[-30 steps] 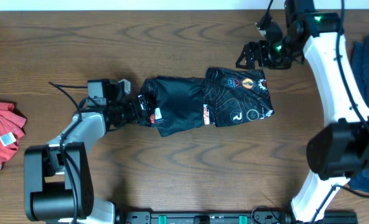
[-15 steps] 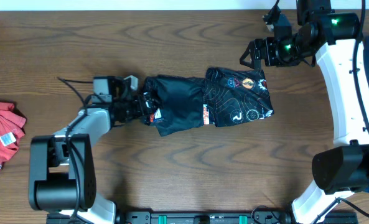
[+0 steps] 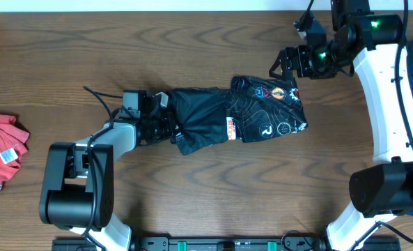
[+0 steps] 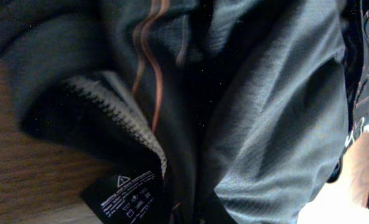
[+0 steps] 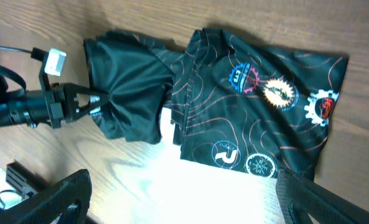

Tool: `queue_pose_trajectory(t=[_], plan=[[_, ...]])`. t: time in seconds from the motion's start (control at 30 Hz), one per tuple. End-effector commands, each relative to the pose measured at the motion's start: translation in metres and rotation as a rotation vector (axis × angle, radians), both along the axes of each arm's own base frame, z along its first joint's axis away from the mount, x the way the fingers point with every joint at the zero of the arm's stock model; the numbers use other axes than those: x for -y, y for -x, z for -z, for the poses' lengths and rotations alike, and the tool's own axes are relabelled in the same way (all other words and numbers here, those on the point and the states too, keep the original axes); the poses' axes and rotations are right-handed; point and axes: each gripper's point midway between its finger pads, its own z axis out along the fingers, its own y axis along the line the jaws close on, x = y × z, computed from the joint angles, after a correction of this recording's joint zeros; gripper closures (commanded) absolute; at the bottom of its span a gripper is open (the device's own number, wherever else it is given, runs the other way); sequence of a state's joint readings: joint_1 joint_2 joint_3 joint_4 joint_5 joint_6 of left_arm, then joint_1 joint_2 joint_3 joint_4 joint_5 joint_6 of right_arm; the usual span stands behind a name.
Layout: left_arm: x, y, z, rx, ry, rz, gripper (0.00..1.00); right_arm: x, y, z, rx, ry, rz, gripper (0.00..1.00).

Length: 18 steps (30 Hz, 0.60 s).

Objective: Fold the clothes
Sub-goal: 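Fold the strip's left end rightward over the bundle with the left gripper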

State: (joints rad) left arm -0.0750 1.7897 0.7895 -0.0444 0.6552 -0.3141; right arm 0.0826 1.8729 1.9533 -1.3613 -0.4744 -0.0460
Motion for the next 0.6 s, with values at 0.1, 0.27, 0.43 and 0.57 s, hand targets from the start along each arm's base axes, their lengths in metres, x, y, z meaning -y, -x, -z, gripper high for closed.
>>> queue_pose_trajectory(t=[0.1, 0.27, 0.43, 0.57], plan=[[-0.042, -0.003, 0.012, -0.054, -0.023, -0.141, 0.94, 0.001, 0.003, -0.005, 0.018, 0.024, -0.019, 0.09], [-0.078, 0.001, 0.016, -0.099, -0.027, -0.227, 0.94, 0.002, 0.001, -0.005, 0.023, 0.028, -0.017, 0.09], [-0.090, 0.006, 0.016, -0.106, -0.011, -0.233, 0.94, 0.002, -0.002, -0.006, 0.038, 0.027, -0.017, 0.07], [-0.088, 0.006, 0.013, -0.102, 0.007, -0.227, 0.94, 0.002, -0.004, -0.007, 0.048, 0.027, -0.016, 0.07]])
